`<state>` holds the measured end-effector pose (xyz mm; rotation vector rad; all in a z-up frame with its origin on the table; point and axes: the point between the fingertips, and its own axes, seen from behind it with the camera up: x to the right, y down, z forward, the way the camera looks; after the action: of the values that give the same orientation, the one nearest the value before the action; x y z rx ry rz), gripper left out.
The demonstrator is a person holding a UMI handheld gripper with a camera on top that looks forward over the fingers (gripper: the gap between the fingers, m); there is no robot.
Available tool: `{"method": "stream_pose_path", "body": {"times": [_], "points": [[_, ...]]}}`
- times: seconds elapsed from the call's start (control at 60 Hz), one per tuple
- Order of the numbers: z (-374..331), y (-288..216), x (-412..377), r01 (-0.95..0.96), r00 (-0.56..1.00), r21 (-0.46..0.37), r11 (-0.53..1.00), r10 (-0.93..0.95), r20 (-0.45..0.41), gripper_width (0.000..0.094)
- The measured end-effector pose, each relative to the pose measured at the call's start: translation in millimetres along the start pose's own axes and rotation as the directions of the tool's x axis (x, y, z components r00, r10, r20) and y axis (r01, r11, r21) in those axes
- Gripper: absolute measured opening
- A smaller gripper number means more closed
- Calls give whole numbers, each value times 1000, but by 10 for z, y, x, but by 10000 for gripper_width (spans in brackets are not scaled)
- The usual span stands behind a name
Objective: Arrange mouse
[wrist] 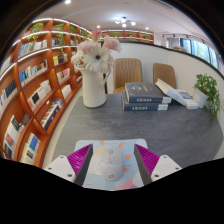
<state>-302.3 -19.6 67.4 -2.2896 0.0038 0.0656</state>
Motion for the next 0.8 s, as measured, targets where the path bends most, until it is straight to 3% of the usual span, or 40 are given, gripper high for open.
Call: {"method": "stream_pose_path", "body": {"times": [0.333, 0.8], "points": [[-1309, -785, 726, 0, 1000, 147, 989, -1, 8, 834], [-2213, -528, 2138, 25, 1000, 165, 986, -23, -14, 817]]}}
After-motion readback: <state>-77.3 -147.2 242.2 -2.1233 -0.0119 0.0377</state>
